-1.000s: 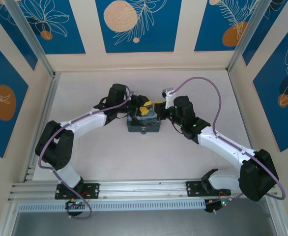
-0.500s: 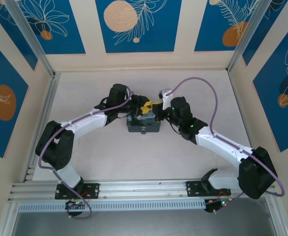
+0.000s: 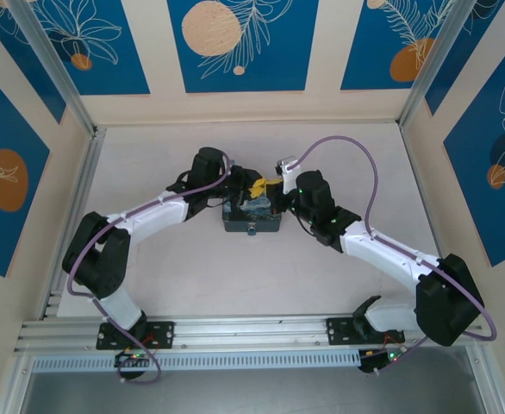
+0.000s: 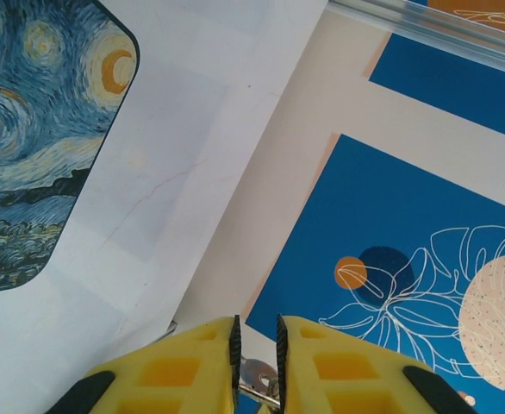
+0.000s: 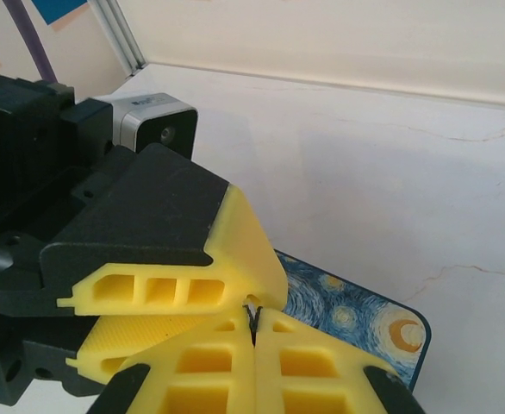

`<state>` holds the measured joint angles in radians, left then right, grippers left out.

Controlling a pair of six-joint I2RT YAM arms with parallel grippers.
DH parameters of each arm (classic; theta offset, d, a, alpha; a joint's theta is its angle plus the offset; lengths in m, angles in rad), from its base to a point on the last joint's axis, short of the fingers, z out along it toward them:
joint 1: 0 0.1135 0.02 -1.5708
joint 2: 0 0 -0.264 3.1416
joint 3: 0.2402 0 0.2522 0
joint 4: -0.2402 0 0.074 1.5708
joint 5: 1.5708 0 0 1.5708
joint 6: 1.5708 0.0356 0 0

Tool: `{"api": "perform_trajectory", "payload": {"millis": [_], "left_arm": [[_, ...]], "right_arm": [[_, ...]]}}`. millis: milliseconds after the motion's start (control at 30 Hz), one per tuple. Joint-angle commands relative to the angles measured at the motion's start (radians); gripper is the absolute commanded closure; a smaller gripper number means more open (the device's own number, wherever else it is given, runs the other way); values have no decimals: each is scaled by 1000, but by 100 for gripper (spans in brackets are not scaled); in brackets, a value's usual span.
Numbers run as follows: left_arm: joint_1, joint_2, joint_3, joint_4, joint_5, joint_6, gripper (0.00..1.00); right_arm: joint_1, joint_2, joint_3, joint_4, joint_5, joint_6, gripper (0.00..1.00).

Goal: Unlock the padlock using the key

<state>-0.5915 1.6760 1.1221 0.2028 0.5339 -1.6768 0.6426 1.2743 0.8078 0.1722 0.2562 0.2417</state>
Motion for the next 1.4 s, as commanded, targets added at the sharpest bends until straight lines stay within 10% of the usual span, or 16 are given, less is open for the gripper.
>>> {"api": "perform_trajectory", "payload": {"millis": [0,267,533,1067,1233,1367], "left_arm": [[-22,-24,31,35,14,-9,83],[-24,-15,34,41,15,-12,90],[-29,-15,39,46,20,-15,77],[-32,2,46,70,22,-14,100],[-30,21,56,74,17,42,100],[-25,40,109,36,14,202,100]], "right_arm": [[9,11,2,43,21,-22,100],[14,14,-2,46,21,-27,100],[39,25,1,59,66,-69,100],[63,35,3,58,83,-104,100],[-11,-47,-1,-20,7,56,59],[-140,-156,-30,-91,-163,268,51]]}}
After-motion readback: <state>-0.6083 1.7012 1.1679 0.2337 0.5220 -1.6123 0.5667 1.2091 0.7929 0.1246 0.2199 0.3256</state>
